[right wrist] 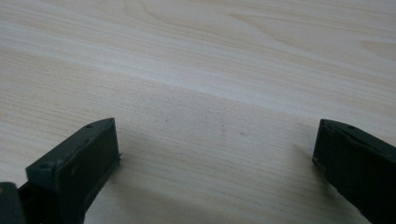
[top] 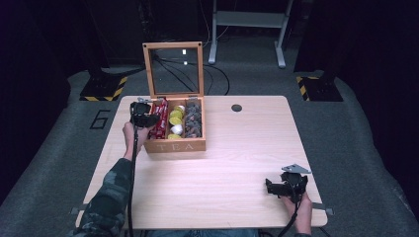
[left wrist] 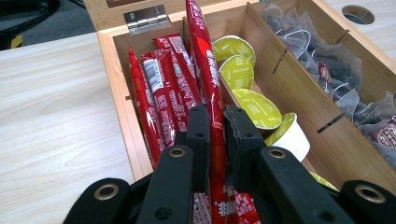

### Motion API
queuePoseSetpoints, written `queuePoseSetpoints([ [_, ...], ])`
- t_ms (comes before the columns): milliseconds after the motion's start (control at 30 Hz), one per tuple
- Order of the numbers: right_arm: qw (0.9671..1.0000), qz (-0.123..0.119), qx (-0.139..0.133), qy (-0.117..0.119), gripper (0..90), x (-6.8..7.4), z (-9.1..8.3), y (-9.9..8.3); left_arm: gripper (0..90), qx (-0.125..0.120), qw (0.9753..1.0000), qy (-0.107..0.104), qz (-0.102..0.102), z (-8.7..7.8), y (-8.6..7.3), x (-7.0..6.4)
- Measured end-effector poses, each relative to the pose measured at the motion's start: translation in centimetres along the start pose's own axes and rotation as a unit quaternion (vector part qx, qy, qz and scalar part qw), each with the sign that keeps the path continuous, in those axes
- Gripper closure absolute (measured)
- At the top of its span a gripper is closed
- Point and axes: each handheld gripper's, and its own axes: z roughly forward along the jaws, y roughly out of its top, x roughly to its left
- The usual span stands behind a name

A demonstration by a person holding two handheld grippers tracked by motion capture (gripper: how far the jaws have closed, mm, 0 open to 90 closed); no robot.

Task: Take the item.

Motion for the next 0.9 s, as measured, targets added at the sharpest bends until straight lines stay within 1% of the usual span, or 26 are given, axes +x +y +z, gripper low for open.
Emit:
queuePoseSetpoints([
  [33, 1.0, -0.002, 0.0, 0.0, 0.0, 0.0, 0.0, 0.0, 80.4, -0.005, 1.0, 0.001, -0.002, 0.0, 0.0, 0.0],
  [67, 1.0, -0.002, 0.0, 0.0, 0.0, 0.0, 0.0, 0.0, 80.4, -0.001, 1.0, 0.001, -0.002, -0.1, 0.0, 0.0],
  [100, 1.0, -0.002, 0.0, 0.0, 0.0, 0.0, 0.0, 0.0, 80.5, -0.003, 1.0, 0.003, -0.001, -0.2, 0.0, 0.0],
  [133, 1.0, -0.002, 0.0, 0.0, 0.0, 0.0, 0.0, 0.0, 80.4, 0.002, 1.0, 0.002, 0.002, -0.4, 0.0, 0.1],
  [167, 1.0, -0.002, 0.0, 0.0, 0.0, 0.0, 0.0, 0.0, 80.4, -0.002, 1.0, 0.002, -0.002, -0.4, 0.0, 0.0],
  [200, 1.0, -0.003, 0.001, 0.0, 0.0, 0.0, 0.0, 0.0, 80.4, -0.002, 1.0, -0.001, 0.001, -0.6, 0.0, 0.0],
  [233, 1.0, 0.001, -0.001, 0.001, 0.0, 0.0, 0.0, 0.0, 80.5, -0.006, 1.0, 0.0, -0.001, -0.7, 0.0, 0.0],
  [267, 1.0, 0.002, -0.001, 0.0, 0.0, 0.0, 0.0, 0.0, 80.4, -0.005, 1.0, 0.0, 0.001, -0.8, 0.1, 0.0],
  [333, 1.0, -0.002, 0.0, 0.0, 0.0, 0.0, 0.0, 0.0, 80.4, -0.008, 1.0, 0.0, 0.002, -1.1, 0.1, 0.0],
  [367, 1.0, -0.002, 0.0, 0.0, 0.0, 0.0, 0.0, 0.0, 80.4, -0.014, 0.9999, -0.002, 0.0, -1.3, 0.1, -0.1],
  [400, 1.0, -0.004, 0.001, 0.0, 0.0, 0.0, 0.0, 0.0, 80.4, -0.012, 0.9999, -0.003, 0.003, -1.4, 0.1, 0.0],
  [500, 1.0, -0.002, 0.0, 0.0, 0.0, 0.0, 0.0, 0.0, 80.4, -0.019, 0.9998, -0.005, 0.007, -1.8, 0.2, -0.2],
  [533, 1.0, -0.002, 0.0, 0.0, 0.0, 0.0, 0.0, 0.0, 80.4, -0.02, 0.9998, -0.005, 0.004, -1.9, 0.2, -0.2],
  [600, 1.0, -0.003, 0.001, 0.0, 0.0, 0.0, 0.0, 0.0, 80.4, -0.025, 0.9996, -0.003, 0.01, -2.1, 0.2, -0.3],
  [633, 1.0, -0.004, 0.001, 0.0, 0.0, 0.0, 0.0, 0.0, 80.5, -0.021, 0.9996, -0.003, 0.015, -2.3, 0.2, -0.3],
  [667, 1.0, -0.003, 0.001, 0.0, 0.0, 0.0, 0.0, 0.0, 80.5, -0.028, 0.9995, -0.002, 0.013, -2.4, 0.2, -0.4],
  [700, 1.0, -0.003, 0.001, 0.0, 0.0, 0.0, 0.0, 0.0, 80.4, -0.026, 0.9995, -0.002, 0.018, -2.6, 0.2, -0.4],
  [767, 1.0, -0.003, 0.001, 0.0, 0.0, 0.0, 0.0, 0.0, 80.4, -0.031, 0.9993, 0.0, 0.018, -2.9, 0.1, -0.4],
  [867, 1.0, -0.002, 0.0, 0.0, 0.0, 0.0, 0.0, 0.0, 80.4, -0.03, 0.9993, 0.001, 0.02, -3.2, -0.1, -0.2],
  [900, 1.0, -0.004, 0.001, 0.0, 0.0, 0.0, 0.0, 0.0, 80.4, -0.031, 0.9994, -0.001, 0.016, -3.3, -0.1, -0.2],
])
